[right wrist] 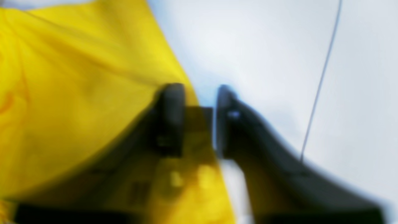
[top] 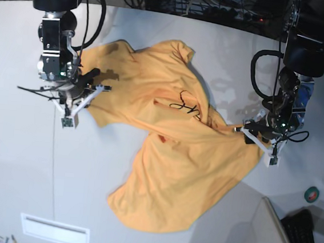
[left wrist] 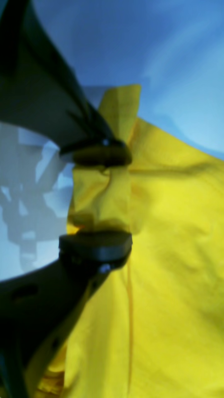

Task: Layout the t-shirt on the table in an organized manner, then fold the t-shirt properly
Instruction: 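Drag the shirt apart, then regrasp its edges with both grippers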

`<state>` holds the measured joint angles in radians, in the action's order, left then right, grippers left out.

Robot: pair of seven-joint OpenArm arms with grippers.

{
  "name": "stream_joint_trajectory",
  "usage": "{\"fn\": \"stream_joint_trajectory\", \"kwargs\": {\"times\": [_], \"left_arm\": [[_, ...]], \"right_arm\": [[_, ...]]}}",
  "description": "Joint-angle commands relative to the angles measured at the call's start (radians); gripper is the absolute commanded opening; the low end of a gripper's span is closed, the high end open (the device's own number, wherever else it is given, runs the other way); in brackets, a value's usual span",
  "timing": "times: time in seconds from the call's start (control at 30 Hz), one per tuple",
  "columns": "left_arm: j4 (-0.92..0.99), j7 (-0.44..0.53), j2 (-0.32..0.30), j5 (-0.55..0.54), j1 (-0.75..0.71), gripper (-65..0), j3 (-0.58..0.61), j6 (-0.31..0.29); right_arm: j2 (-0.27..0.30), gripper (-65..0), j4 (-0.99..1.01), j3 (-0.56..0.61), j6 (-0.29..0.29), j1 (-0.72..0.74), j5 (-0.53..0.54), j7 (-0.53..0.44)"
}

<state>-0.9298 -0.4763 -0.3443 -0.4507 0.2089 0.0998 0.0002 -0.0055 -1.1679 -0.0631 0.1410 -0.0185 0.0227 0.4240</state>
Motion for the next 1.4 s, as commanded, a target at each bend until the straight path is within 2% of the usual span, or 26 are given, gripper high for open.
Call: {"fn": "stream_joint_trajectory", "kwargs": {"times": [0.0,0.3,0.43,0.5,0.6,0.8,0.87,0.9,0.93,1.0,1.03,1.07,1.13,1.2,1.27,1.37], "left_arm": [[-0.015,-0.023,-0.012,0.0,0.001,-37.7,-0.002,0.005],[-0.162,-0.031,-0.014,-0.003,-0.009,-39.0,-0.002,0.005],[-0.209,-0.025,-0.04,-0.003,-0.036,-38.5,-0.007,0.005],[-0.265,-0.026,-0.049,-0.004,-0.075,-38.5,-0.058,0.005],[-0.363,-0.034,-0.043,-0.004,-0.153,-38.5,-0.208,0.001],[-0.472,-0.092,-0.042,-0.004,-0.335,-38.2,-0.472,-0.161],[-0.47,-0.094,-0.043,-0.003,-0.388,-36.4,-0.539,-0.216],[-0.469,-0.094,-0.043,-0.003,-0.414,-33.1,-0.576,-0.245],[-0.469,-0.094,-0.043,-0.003,-0.438,-29.3,-0.61,-0.265],[-0.472,-0.092,-0.048,-0.001,-0.477,-20.9,-0.665,-0.299],[-0.473,-0.092,-0.048,-0.001,-0.493,-17.9,-0.688,-0.32],[-0.475,-0.092,-0.048,-0.001,-0.504,-15.6,-0.708,-0.343],[-0.475,-0.092,-0.048,-0.001,-0.51,-14.3,-0.742,-0.374],[-0.475,-0.094,-0.045,0.002,-0.51,-14.0,-0.753,-0.381],[-0.478,-0.094,-0.042,-0.001,-0.51,-14.2,-0.753,-0.381],[-0.478,-0.094,-0.04,-0.001,-0.509,-14.2,-0.756,-0.381]], "right_arm": [[0.003,-65.0,0.019,-0.007,-0.004,0.013,-0.02,0.057],[0.06,-65.0,0.027,-0.007,-0.004,0.13,-0.025,0.055],[0.088,-65.0,0.007,-0.004,-0.007,0.185,-0.027,0.055],[0.091,-65.0,-0.02,-0.001,-0.007,0.202,-0.028,0.057],[0.109,-65.0,-0.027,0.003,-0.007,0.254,-0.028,0.057],[0.111,-65.0,0.096,-0.005,-0.007,0.386,-0.028,0.06],[0.111,-65.0,0.085,-0.005,-0.007,0.397,-0.028,0.121],[0.111,-65.0,0.059,-0.004,-0.007,0.397,-0.028,0.16],[0.111,-58.8,0.027,-0.004,-0.007,0.394,-0.028,0.184],[0.111,-40.7,-0.077,-0.004,-0.007,0.363,-0.028,0.209],[0.111,-33.9,-0.146,0.001,-0.007,0.335,-0.027,0.206],[0.109,-30.5,-0.215,0.003,-0.007,0.309,-0.027,0.206],[0.103,-30.2,-0.301,0.006,-0.007,0.276,-0.027,0.21],[0.108,-29.7,-0.298,0.03,-0.007,0.286,-0.027,0.21],[0.111,-29.7,-0.195,0.027,-0.007,0.328,-0.027,0.207],[0.14,-29.7,0.124,-0.01,-0.007,0.455,-0.027,0.172]]}}
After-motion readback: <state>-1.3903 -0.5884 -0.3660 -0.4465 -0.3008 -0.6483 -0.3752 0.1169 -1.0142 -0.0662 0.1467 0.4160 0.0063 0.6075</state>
